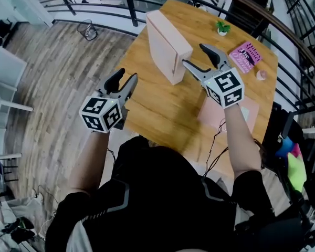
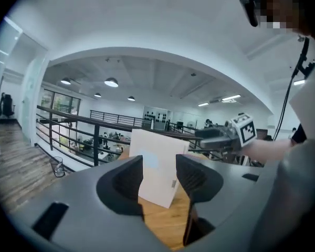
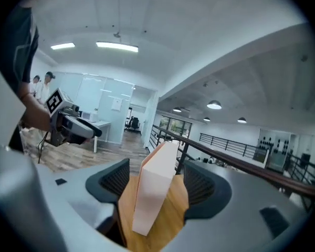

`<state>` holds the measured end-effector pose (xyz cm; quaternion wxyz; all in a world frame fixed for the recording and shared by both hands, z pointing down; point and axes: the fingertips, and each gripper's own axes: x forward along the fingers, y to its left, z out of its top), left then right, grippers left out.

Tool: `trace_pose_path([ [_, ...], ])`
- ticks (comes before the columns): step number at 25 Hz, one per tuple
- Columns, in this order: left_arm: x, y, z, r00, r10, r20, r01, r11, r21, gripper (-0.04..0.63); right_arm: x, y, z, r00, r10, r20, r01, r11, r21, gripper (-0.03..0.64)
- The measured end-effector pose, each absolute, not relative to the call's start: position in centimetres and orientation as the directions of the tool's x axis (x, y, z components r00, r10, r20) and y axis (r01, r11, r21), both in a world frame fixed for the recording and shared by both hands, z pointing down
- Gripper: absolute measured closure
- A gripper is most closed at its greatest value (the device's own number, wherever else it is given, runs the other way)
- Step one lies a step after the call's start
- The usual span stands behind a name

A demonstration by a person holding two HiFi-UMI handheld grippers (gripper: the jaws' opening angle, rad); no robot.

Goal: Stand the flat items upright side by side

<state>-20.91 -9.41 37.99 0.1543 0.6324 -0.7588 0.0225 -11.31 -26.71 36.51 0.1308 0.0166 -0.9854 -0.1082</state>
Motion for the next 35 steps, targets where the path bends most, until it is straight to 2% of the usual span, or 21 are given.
trace_pose_path([
  [5, -24.3, -7.8, 35.2, -0.225, -0.949, 0.223, -0.966, 0.246, 0.074, 0.380, -11.6, -27.0, 39.6, -0.959, -0.115, 0.258, -0.118, 0.993, 0.005, 0.241],
  [12, -30.2, -6.0, 34.7, -0.205, -0.953, 0.225, -0.973, 0.224, 0.062, 0.380, -14.0, -27.4, 44.0, -0.923, -0.197, 0.329, -0.245, 0.963, -0.110, 0.225],
  [18, -33.2, -5.7, 34.3, -0.166, -0.957, 0.237, -0.986, 0.169, -0.006, 0.380, -16.1, -28.5, 46.7, -0.882, -0.280, 0.378, -0.336, 0.938, -0.088, 0.233],
  [22, -34.2, -6.0, 35.2, -0.122, -0.964, 0.238, -0.991, 0.131, 0.022, 0.380, -16.1, -28.5, 47.5, -0.866, -0.315, 0.388, -0.378, 0.921, -0.093, 0.299],
  [25, -35.6, -5.9, 35.6, -0.114, -0.965, 0.237, -0.991, 0.127, 0.040, 0.380, -16.6, -28.3, 47.5, -0.843, -0.351, 0.407, -0.419, 0.903, -0.091, 0.316],
  [35, -39.3, -5.0, 36.5, -0.094, -0.973, 0.209, -0.990, 0.113, 0.080, 0.388, -20.8, -25.6, 47.6, -0.738, -0.502, 0.451, -0.597, 0.797, -0.090, 0.321],
])
